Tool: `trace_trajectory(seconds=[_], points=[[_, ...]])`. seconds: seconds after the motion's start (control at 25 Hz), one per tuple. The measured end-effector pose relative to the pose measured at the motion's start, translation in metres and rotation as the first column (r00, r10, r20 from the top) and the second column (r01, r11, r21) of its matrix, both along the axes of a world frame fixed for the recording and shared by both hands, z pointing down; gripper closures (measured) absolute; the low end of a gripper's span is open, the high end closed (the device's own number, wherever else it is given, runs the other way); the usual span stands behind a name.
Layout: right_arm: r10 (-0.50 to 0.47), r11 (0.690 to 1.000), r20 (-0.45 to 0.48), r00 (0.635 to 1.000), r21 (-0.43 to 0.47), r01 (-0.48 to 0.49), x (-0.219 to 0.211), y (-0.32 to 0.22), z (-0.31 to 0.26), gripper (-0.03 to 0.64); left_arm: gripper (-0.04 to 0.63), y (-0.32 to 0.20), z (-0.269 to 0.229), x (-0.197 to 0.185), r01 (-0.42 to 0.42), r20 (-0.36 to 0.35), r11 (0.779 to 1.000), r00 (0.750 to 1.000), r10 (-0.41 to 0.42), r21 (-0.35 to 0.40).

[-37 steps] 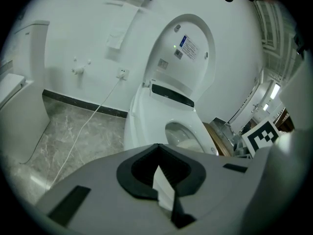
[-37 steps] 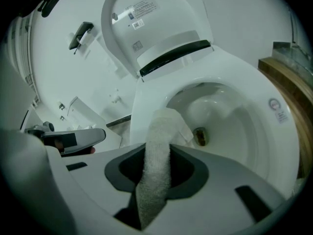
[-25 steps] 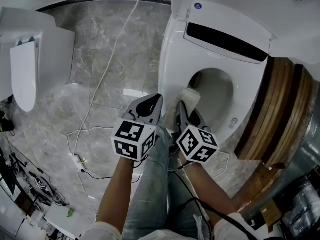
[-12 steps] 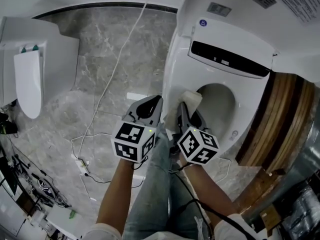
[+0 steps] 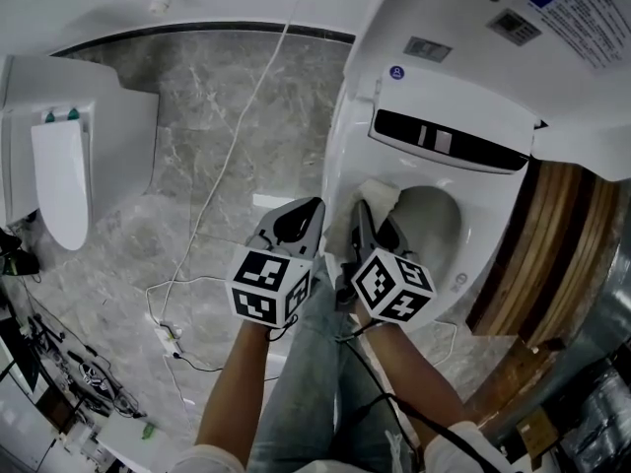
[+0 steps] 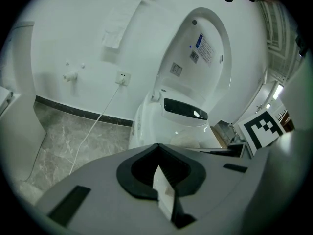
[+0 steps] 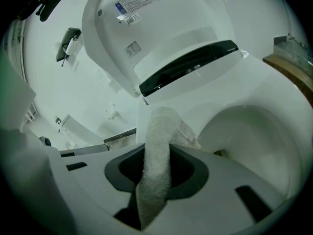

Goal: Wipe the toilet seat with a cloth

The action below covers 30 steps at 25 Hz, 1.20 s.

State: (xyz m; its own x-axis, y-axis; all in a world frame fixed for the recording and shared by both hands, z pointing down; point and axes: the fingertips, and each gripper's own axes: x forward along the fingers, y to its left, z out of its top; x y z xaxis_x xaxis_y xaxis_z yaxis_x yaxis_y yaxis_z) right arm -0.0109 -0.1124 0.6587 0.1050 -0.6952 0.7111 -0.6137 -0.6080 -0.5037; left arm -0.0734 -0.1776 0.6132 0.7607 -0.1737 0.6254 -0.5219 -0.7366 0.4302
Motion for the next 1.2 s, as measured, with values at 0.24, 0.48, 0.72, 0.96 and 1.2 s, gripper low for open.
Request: trace_trajectory(seconds=[0.24,0.48,0.72,0.96,1.2], points=[[-0.027,1.000,-0.029,0.999,0.011,0.027,0.012,-0.023,-0.006,0.515,0.584,-0.014,-0.003,0.007,-0.003,-0.003,1.000,1.000,0.003,0.005],[-0.021,0.999,-0.038,0.999,0.026,0.022,0.021,-0.043,-0.011,0.515,0.584,-0.027,-0.004,0.011,0.005,-0.002,1.000,1.000,-0.005,0.005],[-0.028,0.999,-0.027,0.999,0.030,0.029,0.024,-0.053,-0.012,0.515,0.584,-0.034,-0.002,0.016,0.010,0.005,1.000,1.000,-0.010,-0.005],[-0.045,0.997,-0.010,0.999,0.062,0.046,0.028,-0.061,-0.016,0.515,0.584,-0.034,-0.004,0.030,-0.008,0.000,1.000,1.000,0.008,-0.001],[-0.052,0.993,0.039,0.998,0.105,0.048,0.033,-0.053,-0.013,0.515,0.584,-0.016,-0.003,0.050,-0.056,-0.004,0.998,0.998,0.056,-0.005]])
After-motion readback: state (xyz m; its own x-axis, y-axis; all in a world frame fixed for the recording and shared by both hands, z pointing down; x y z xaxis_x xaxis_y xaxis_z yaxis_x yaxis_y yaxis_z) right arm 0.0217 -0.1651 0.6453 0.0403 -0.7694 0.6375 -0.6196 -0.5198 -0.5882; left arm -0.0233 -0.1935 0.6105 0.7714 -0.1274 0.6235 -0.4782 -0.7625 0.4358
